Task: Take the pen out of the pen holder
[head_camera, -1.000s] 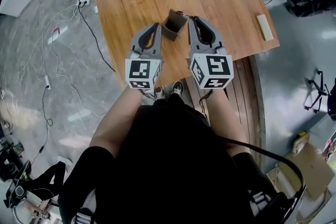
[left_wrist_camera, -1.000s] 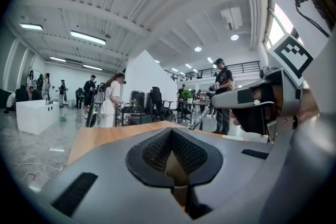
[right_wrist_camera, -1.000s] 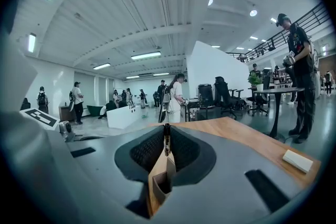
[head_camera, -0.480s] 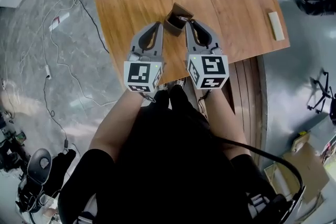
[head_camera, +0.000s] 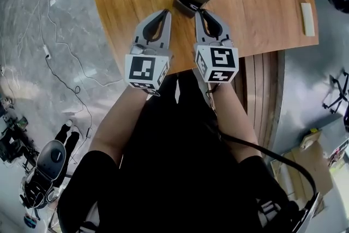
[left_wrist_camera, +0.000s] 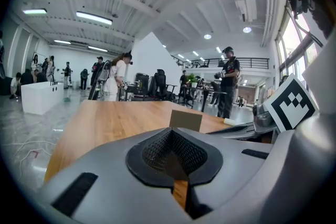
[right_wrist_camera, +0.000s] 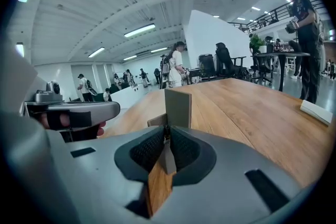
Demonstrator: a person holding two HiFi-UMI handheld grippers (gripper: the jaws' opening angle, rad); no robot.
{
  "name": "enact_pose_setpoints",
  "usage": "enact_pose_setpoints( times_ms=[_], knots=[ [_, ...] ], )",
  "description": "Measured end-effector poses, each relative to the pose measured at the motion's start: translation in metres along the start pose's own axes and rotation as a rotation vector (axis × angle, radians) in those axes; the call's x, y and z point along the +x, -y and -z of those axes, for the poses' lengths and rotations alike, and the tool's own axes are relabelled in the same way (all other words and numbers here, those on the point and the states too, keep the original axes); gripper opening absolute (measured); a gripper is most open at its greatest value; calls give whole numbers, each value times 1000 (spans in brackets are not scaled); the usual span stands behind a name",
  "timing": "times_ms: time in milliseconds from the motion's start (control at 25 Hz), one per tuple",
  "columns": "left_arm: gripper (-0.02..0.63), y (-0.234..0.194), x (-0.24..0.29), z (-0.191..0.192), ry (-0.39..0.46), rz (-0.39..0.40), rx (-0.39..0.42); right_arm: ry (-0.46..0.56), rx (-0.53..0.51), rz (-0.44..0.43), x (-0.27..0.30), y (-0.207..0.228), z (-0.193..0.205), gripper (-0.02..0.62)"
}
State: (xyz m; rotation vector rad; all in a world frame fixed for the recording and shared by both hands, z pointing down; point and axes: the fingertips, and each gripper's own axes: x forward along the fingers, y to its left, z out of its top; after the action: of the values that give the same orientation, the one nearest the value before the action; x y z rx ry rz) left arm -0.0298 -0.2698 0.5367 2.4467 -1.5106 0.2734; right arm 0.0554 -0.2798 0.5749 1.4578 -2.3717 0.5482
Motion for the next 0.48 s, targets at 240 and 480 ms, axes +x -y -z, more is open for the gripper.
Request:
enact_pose_setpoints(
  times_ms=[240,480],
  knots=[
    [0,1,-4,0,-1,-10,2,26,17,-11,-3,0,-6,41],
    [0,-2,-21,-39,61,-11,31,100,-25,9,-27,-13,-49,41]
  ],
)
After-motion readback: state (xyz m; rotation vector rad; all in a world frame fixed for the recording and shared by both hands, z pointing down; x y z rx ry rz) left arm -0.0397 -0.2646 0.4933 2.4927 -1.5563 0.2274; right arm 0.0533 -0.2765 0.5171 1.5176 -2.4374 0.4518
